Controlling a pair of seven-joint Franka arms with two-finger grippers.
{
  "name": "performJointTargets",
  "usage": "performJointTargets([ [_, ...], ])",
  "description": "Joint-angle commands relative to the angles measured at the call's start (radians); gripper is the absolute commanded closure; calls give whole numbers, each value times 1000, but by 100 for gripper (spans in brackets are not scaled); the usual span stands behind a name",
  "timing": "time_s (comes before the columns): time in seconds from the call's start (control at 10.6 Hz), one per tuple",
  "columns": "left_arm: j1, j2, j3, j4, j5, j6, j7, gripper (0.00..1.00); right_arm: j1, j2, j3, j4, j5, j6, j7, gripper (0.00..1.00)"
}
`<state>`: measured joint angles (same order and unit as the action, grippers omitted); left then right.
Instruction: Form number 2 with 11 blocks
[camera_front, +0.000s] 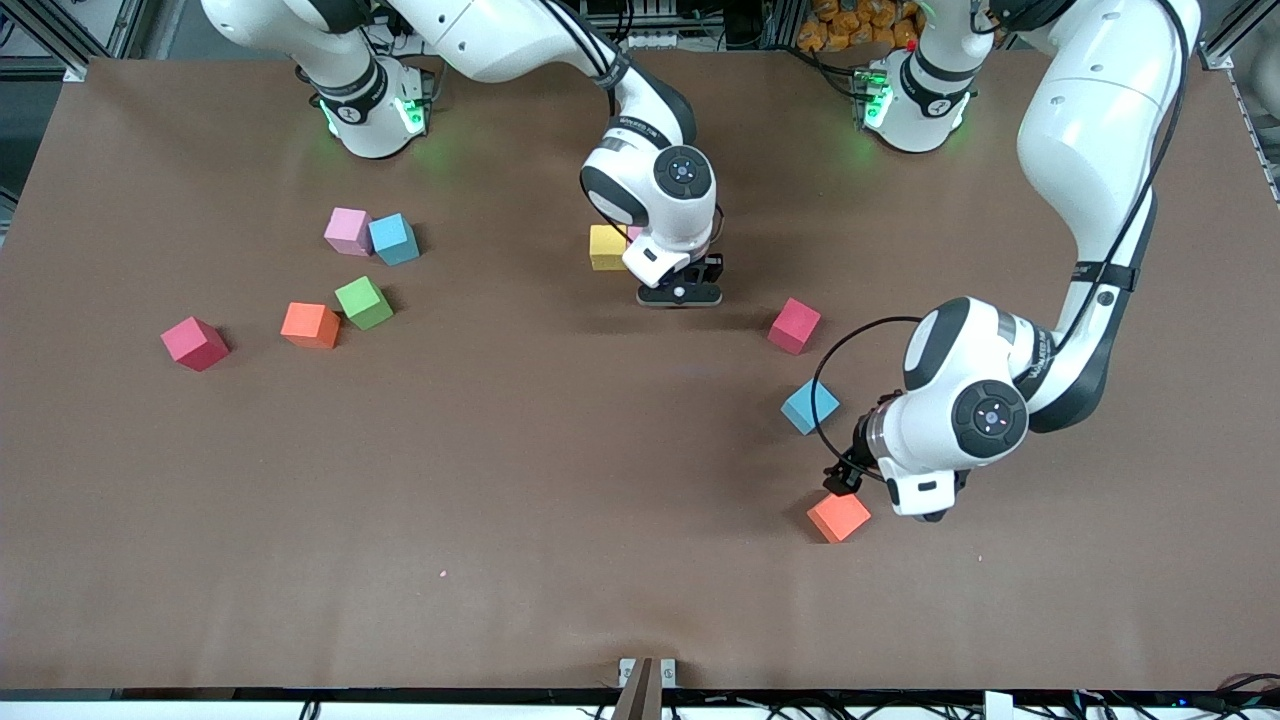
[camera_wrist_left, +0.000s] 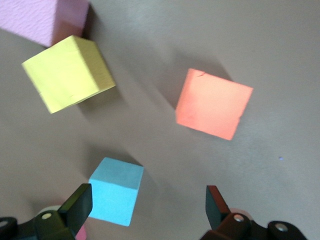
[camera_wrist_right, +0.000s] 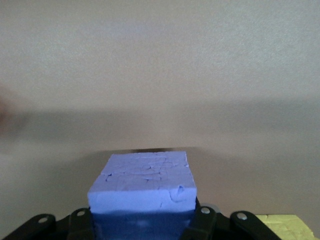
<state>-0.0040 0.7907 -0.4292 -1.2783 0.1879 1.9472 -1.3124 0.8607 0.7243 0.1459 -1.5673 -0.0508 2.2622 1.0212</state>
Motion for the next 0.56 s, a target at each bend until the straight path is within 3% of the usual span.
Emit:
performJointTargets([
  [0.0,-17,58,36,99,13,-18,117,0,35,62,-9,56,-70,-9,59,71],
  [0.47,-80,127,93,165,12,79,183,0,34,67,-8,55,-70,-9,66,71],
])
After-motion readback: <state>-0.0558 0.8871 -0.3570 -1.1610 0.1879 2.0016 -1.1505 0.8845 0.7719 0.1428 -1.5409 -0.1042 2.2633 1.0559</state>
